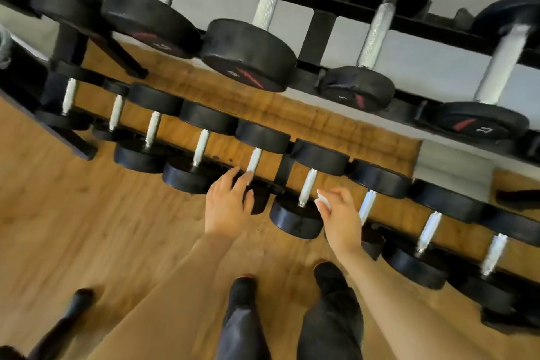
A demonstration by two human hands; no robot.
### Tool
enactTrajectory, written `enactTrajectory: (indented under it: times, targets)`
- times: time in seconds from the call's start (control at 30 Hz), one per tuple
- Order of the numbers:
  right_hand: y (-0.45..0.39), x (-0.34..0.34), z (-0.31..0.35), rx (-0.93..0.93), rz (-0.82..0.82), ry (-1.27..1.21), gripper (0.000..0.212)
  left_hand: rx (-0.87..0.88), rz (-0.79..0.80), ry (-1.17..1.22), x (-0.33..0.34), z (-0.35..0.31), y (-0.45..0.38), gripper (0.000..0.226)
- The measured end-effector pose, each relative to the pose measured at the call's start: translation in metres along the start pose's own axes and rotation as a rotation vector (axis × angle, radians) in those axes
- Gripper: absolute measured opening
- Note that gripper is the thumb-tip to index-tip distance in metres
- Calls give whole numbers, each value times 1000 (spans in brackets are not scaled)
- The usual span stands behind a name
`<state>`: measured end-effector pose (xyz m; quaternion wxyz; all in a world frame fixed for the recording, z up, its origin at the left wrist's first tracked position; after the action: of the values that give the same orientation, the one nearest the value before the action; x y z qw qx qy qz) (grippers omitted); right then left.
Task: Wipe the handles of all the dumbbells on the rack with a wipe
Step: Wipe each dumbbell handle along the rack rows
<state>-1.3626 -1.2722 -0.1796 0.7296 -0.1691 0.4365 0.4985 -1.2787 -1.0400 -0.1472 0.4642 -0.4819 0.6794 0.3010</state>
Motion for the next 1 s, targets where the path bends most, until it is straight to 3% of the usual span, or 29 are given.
enactTrajectory:
  times: [0.23, 0.5, 0.77, 1.0]
  targets:
    - [21, 67, -9, 100, -61, 55, 24, 132, 50, 11, 39, 72, -3, 38]
    - [-14, 126, -27, 120, -84, 68, 24, 188, 69, 28, 97, 104, -23, 37]
    - [-72, 173, -75, 91, -103, 13, 30, 198, -50, 21, 168, 126, -37, 34]
    - [-114, 203, -99, -60, -261, 37, 28, 224, -133, 7, 222, 140, -42, 45]
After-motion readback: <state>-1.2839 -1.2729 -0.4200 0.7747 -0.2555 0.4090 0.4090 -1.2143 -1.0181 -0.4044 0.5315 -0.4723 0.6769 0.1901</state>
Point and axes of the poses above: each hand's wrist, its own y-axis away from the middle knuckle, its own x-axis out of the palm, z = x × y, the point moved 5 cm from there along -y, towards the middle knuckle, and after that the axes turned 5 degrees about x, right-handed, at the moved point
